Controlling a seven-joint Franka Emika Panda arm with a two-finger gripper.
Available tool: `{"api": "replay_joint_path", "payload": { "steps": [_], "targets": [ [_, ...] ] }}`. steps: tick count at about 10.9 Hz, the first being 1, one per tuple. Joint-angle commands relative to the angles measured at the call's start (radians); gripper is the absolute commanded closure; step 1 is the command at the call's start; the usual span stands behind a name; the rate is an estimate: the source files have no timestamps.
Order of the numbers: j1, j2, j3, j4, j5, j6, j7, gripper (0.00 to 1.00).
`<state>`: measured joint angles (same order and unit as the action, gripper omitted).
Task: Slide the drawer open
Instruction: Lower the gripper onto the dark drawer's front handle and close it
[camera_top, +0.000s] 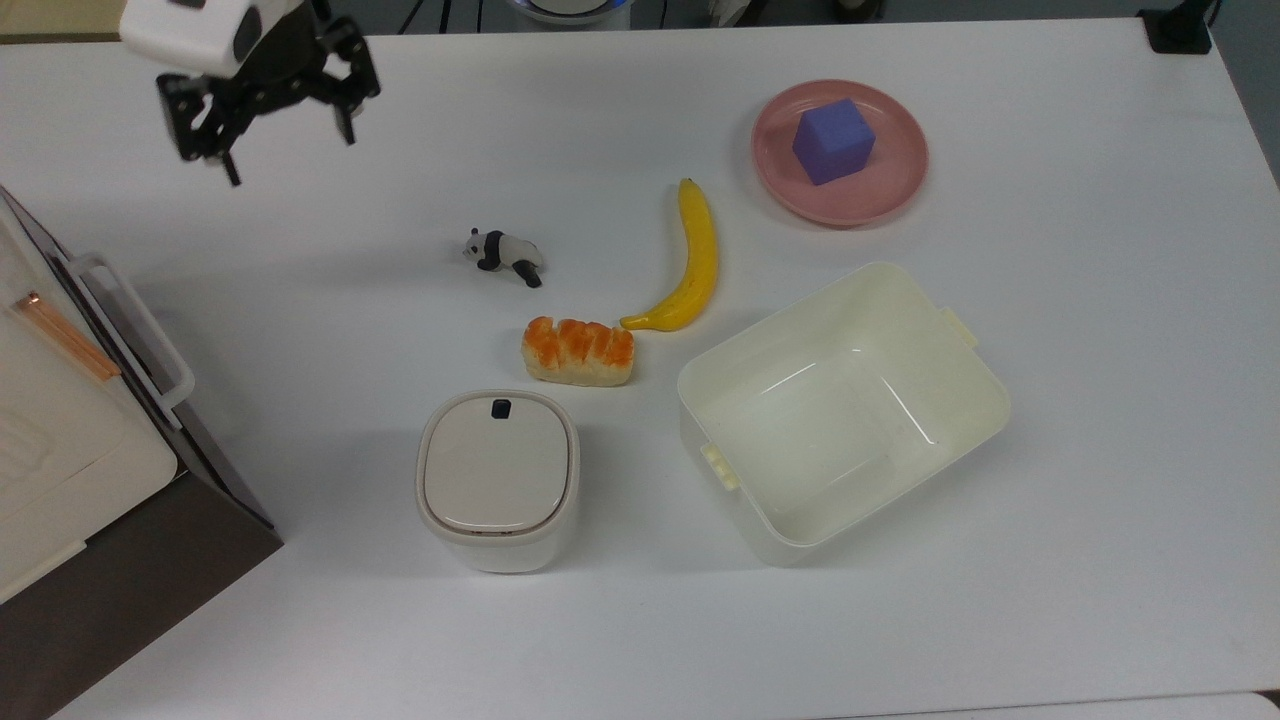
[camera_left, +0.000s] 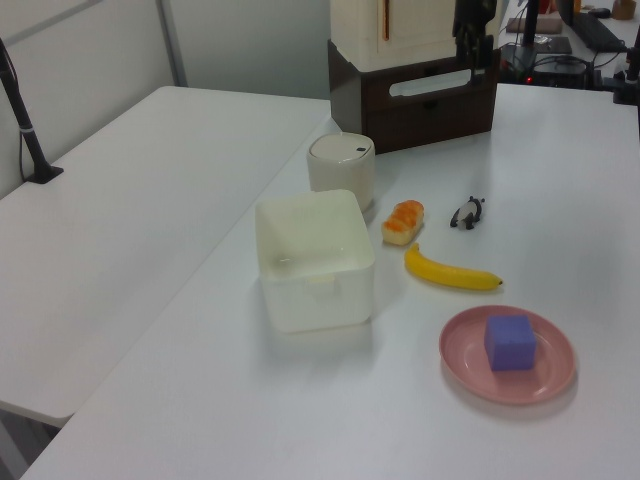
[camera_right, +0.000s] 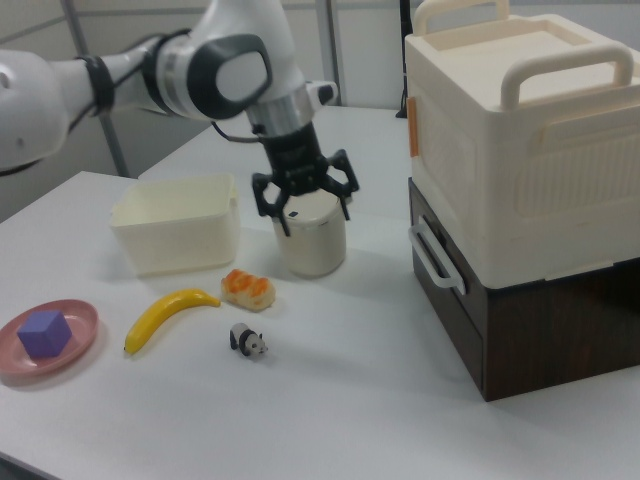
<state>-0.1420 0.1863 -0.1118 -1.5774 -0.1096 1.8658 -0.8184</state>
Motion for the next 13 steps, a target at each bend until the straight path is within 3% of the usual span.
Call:
{"api": "replay_joint_path", "payload": {
  "steps": [1, 3, 6, 8, 11, 13],
  "targets": [
    [-0.028, 0.042, 0.0, -0.03, -0.051, 0.149, -0.071, 0.0],
    [-0.048, 0.074, 0.001, -0.049, -0.123, 0.255, -0.076, 0.0],
    [-0.091, 0.125, 0.001, -0.047, -0.153, 0.399, -0.074, 0.0],
    [-0.111, 0.154, 0.001, -0.046, -0.206, 0.49, -0.088, 0.13],
    [-0.116, 0.182, 0.001, -0.044, -0.213, 0.527, -0.087, 0.32],
    [-0.116, 0.197, 0.003, -0.039, -0.222, 0.533, -0.087, 0.34]
  ]
}}
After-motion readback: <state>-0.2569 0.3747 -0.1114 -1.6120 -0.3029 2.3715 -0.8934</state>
